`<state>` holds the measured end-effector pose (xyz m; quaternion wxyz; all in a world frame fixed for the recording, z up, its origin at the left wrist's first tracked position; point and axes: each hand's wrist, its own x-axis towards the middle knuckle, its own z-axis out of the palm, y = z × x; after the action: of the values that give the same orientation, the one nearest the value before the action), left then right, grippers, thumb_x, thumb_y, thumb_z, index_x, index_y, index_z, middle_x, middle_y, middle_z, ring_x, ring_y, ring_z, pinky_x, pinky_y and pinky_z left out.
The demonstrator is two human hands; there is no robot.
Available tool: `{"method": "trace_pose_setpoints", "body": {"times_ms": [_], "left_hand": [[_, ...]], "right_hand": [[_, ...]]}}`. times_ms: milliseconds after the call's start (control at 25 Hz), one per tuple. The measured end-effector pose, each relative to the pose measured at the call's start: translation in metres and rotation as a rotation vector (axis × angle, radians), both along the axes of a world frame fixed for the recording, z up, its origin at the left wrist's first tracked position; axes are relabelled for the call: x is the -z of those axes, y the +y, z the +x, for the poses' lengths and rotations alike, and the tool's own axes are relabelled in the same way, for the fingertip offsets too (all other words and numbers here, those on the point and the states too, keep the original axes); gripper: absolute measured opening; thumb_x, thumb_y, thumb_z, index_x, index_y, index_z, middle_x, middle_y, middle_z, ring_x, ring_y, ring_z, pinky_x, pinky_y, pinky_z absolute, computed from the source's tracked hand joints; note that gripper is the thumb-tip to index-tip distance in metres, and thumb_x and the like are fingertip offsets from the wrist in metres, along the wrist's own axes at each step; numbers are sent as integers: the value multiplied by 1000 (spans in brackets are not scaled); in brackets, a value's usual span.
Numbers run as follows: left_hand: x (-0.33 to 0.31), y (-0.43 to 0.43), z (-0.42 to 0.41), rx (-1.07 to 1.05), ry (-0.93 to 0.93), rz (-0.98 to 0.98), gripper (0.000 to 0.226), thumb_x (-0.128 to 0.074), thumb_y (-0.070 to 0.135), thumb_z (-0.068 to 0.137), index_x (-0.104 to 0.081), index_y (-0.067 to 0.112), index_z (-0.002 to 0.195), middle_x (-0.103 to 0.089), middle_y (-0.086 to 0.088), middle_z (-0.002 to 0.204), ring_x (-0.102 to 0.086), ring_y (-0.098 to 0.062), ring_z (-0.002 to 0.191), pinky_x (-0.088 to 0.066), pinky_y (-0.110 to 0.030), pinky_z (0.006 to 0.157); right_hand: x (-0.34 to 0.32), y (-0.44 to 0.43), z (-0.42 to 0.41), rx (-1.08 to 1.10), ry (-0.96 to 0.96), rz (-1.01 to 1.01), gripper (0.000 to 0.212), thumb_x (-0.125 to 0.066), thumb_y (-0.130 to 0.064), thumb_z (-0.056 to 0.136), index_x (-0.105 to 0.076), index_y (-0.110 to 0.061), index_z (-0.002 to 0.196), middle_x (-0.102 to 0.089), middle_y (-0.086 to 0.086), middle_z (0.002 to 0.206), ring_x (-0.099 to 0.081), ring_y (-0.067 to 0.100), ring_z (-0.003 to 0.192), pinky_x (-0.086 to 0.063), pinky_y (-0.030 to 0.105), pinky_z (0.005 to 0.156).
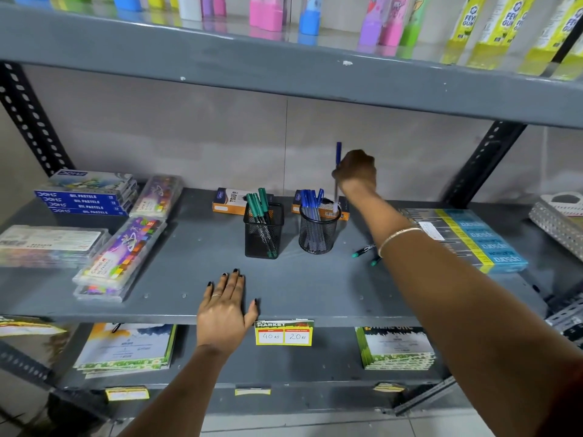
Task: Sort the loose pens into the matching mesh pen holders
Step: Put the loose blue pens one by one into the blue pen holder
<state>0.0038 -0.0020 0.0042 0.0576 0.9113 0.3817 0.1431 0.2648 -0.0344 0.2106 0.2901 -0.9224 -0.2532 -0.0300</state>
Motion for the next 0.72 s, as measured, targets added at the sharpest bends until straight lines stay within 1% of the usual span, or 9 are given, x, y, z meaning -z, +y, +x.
{"method": "trace_pose_setpoints", "body": {"times_ms": [80,120,280,360,440,520,560,640,720], "left_hand": [[-2,-1,0,-1,-6,6,63,-33,47,82,-63,2,114,-62,-13,119,-58,-29,109,-37,-42,96],[-2,-1,0,0,-13,13,62,-33,47,82,-63,1,113,-63,-13,118,-58,-29,109,-39,-44,95],[-2,0,0,5,-21,28,62,-33,46,82,-63,1,113,-62,-13,118,-58,-29,109,-39,-46,94],[-1,0,0,9,-22,19,62,-33,46,82,-63,1,113,-62,-13,119,-58,-29,109,-39,-46,94],[-1,1,0,12,-30,8,62,-33,45,82,-62,0,114,-62,-14,119,-57,-30,110,-39,-46,95],[0,1,0,15,-13,1,63,-31,47,84,-61,0,115,-61,-15,120,-57,-30,111,-38,-47,95],[0,1,0,17,3,-5,66,-28,49,87,-60,0,117,-60,-15,121,-56,-30,112,-38,-46,96],[-3,2,-3,10,28,-36,76,-13,55,92,-59,-1,119,-58,-15,124,-53,-30,115,-36,-45,98],[-4,7,-8,-20,16,-52,86,-4,59,91,-58,-2,119,-57,-17,125,-52,-31,116,-34,-45,100]], "right_hand": [[21,10,-8,-30,61,-133,29,-63,-2,87,-59,5,115,-64,22,120,-64,34,110,-53,34,89],[31,11,-11,-45,78,-179,28,-60,1,87,-58,5,115,-63,21,121,-63,35,111,-52,34,90],[51,12,-16,-96,56,-252,24,-51,-1,92,-56,5,115,-61,22,122,-61,36,112,-50,35,90],[46,12,-16,-82,18,-253,26,-49,4,91,-55,7,117,-59,23,124,-59,37,115,-49,36,93],[36,10,-6,-21,-8,-186,29,-52,9,88,-56,8,117,-60,24,124,-59,38,115,-50,37,94],[29,-1,14,69,6,-103,29,-54,9,87,-58,8,116,-62,24,123,-60,37,116,-50,37,95],[29,-12,25,107,22,-90,29,-54,8,87,-58,9,116,-62,25,123,-60,37,116,-50,37,96],[38,-43,39,127,48,-161,28,-50,2,91,-59,7,117,-61,25,123,-59,38,116,-49,39,96],[60,-73,46,104,75,-237,28,-48,-5,93,-61,4,116,-61,24,121,-58,38,114,-48,39,92]]}}
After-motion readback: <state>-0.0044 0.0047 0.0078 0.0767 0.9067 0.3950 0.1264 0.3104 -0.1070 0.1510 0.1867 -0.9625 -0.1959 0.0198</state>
